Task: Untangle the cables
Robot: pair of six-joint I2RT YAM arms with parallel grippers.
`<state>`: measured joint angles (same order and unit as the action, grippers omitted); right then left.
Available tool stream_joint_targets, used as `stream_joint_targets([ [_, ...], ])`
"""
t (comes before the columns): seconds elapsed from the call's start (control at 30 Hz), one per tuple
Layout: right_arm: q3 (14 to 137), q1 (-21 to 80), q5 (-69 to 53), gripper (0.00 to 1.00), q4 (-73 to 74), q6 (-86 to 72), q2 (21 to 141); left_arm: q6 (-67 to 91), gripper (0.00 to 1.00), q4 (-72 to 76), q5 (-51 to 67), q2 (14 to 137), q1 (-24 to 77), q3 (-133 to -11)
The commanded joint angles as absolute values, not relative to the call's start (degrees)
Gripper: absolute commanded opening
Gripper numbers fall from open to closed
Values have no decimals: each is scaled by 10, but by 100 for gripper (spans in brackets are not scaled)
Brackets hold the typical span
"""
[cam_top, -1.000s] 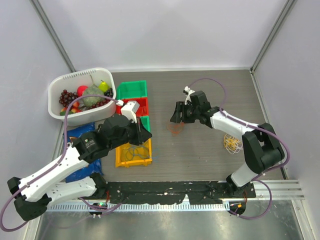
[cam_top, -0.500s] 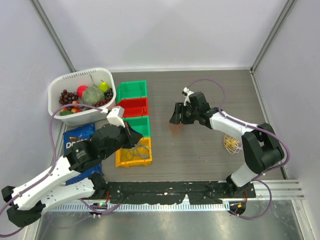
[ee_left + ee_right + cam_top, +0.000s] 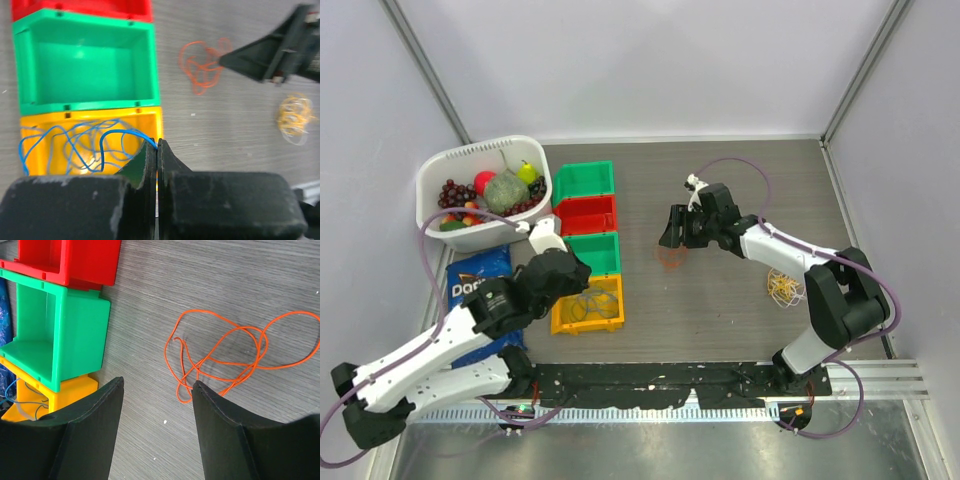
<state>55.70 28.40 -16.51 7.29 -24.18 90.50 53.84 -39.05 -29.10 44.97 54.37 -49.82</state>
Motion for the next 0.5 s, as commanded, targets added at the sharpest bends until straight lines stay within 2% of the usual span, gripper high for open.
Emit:
stream_joint_targets([
  [0.0,553,287,-156,62,52,-243,870,590,0,-467,-365,501,542,-533],
  [0.13,542,287,-156,62,44,-243,869,651,0,-516,-401,538,541,-556],
  [0.47,529,289,-159,62,35,-249,872,624,0,-429,-360,613,539,-578],
])
